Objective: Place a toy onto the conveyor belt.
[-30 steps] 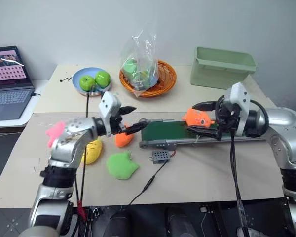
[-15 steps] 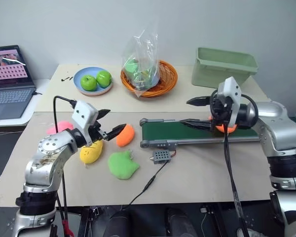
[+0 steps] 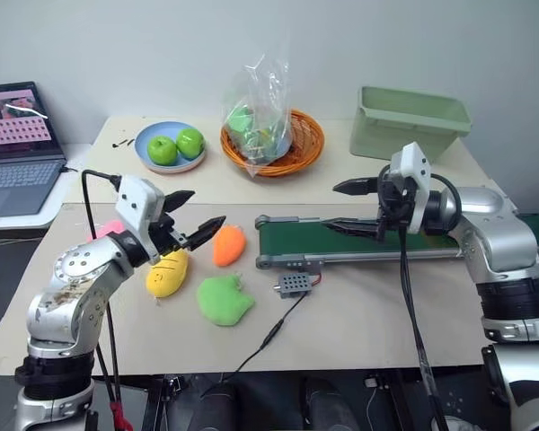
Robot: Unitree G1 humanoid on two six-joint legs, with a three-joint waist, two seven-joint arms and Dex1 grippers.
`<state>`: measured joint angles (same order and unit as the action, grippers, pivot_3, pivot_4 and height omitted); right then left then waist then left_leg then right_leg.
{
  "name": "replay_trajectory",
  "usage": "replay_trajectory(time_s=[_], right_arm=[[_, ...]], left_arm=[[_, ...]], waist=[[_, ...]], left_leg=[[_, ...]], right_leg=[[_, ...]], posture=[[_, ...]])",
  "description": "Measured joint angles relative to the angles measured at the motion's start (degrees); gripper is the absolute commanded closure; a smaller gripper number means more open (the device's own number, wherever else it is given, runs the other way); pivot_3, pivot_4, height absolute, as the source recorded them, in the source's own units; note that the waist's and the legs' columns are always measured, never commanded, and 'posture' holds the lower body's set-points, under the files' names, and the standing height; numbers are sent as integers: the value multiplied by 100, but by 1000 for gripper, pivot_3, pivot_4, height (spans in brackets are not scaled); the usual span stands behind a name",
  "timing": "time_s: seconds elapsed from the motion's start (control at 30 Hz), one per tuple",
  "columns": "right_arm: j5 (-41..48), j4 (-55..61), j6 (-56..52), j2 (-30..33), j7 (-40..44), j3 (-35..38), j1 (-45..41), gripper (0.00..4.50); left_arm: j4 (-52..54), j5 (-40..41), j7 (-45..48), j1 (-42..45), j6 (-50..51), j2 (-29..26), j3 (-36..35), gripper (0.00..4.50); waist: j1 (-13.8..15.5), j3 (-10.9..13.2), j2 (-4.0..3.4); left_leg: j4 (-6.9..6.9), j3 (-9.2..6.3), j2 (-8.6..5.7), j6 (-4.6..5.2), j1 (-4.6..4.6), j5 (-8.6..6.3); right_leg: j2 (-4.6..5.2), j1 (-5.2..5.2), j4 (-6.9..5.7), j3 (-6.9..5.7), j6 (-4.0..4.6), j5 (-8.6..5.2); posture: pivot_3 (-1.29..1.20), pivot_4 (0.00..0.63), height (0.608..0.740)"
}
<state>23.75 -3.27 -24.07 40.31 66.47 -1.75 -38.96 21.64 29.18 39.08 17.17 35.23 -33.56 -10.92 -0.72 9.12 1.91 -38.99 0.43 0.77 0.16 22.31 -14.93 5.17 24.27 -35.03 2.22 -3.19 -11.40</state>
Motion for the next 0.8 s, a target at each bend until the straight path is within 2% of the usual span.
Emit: replay_trajectory(time_s=[0.27, 0.8], right_arm=[[19, 282, -116, 169, 35, 59, 27, 0], [244, 656, -387, 313, -34, 283, 140, 0]], left_arm=[[-43, 252, 572, 334, 243, -151, 560, 93], [-233, 297, 725, 501, 255, -165, 643, 93]], waist=[[0, 0, 0], [-9, 0, 0]], left_leg=[[1, 1, 0, 0, 0, 0], [1, 1, 0, 0, 0, 0]], right_leg=[[-1, 0, 1, 0, 0, 0], [-1, 0, 2, 1, 0, 0]], posture=[[0, 150, 740], [0, 150, 740]])
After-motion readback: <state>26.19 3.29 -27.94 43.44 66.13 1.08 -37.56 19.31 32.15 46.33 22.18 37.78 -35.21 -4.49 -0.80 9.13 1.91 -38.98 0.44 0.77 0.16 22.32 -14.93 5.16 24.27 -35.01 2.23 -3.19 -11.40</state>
